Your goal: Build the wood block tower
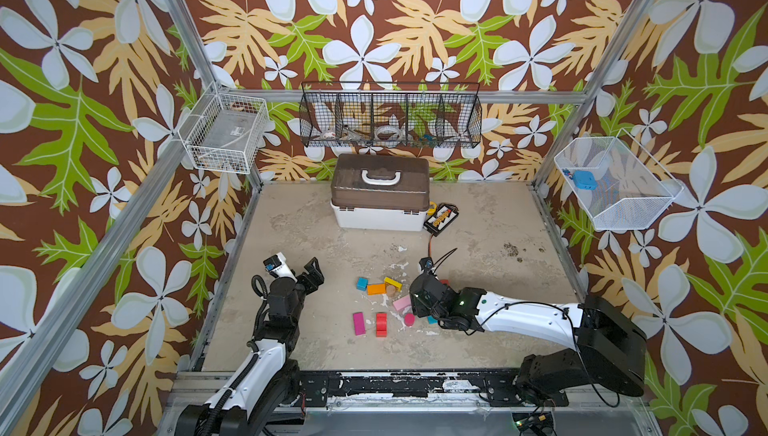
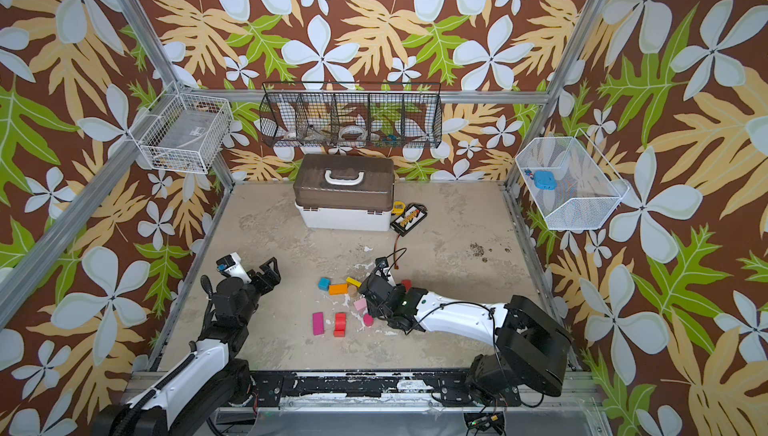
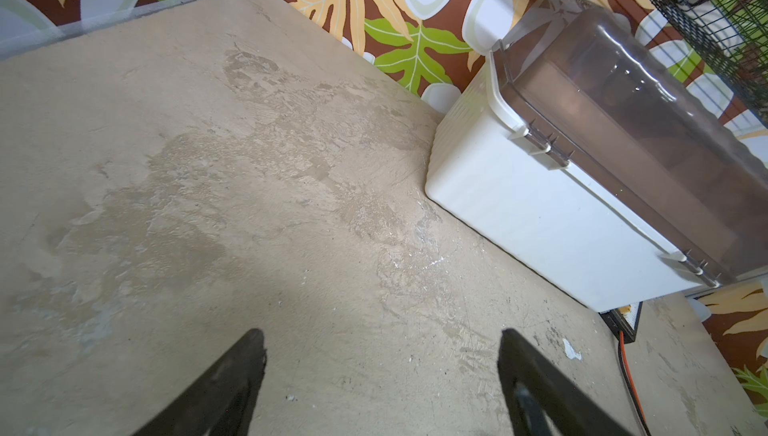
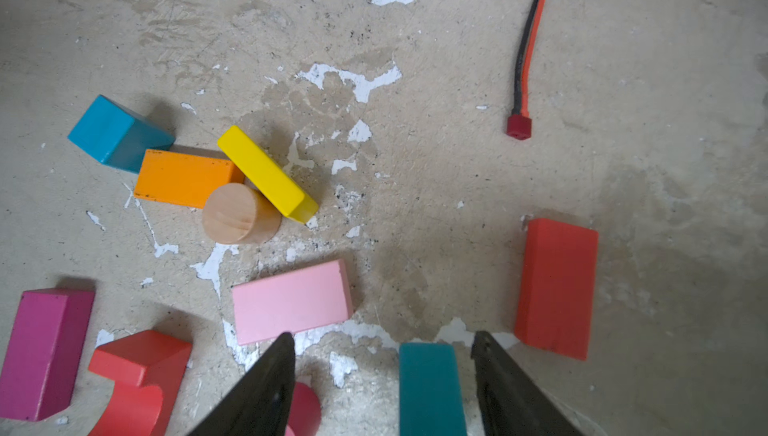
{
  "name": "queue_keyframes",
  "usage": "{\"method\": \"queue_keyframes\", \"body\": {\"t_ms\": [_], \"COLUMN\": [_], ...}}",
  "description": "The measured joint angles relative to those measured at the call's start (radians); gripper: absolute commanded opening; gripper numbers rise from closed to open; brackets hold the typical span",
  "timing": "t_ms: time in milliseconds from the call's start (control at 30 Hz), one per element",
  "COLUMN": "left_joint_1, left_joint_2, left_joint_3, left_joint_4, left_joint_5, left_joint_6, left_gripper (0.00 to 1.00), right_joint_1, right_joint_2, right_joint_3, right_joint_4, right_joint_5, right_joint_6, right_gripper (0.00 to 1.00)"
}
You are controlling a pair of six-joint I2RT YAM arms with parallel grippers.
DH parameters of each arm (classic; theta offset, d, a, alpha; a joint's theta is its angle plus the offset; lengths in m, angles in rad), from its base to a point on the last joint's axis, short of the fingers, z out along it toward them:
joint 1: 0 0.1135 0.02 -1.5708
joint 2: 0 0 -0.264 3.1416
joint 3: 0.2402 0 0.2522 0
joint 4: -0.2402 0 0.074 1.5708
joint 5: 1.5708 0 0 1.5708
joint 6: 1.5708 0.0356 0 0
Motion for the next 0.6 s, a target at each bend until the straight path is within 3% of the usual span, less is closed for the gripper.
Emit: {"method": "queue_keyframes", "body": {"t_ms": [300, 600], "left_joint_1": [0.0, 0.0], "left_joint_2": [0.018, 0.025], "left_joint_3": [0.005, 0.006], "left_joint_4": [0.0, 0.0], "left_joint_5": [-0.004, -0.007], "left_joint_6": [0.0, -0.004], "left_gripper": [0.89, 0.89], "right_joint_1": [0.0, 0.001], "right_joint_2": [-0.098, -0.058], "right_joint_3": [-0.053, -0.064], "right_joint_4": [-0.021, -0.012], "right_joint_5": [0.01, 0.001], "right_joint_6": [0.003, -0.004], "right_gripper": [0.72, 0.68]}}
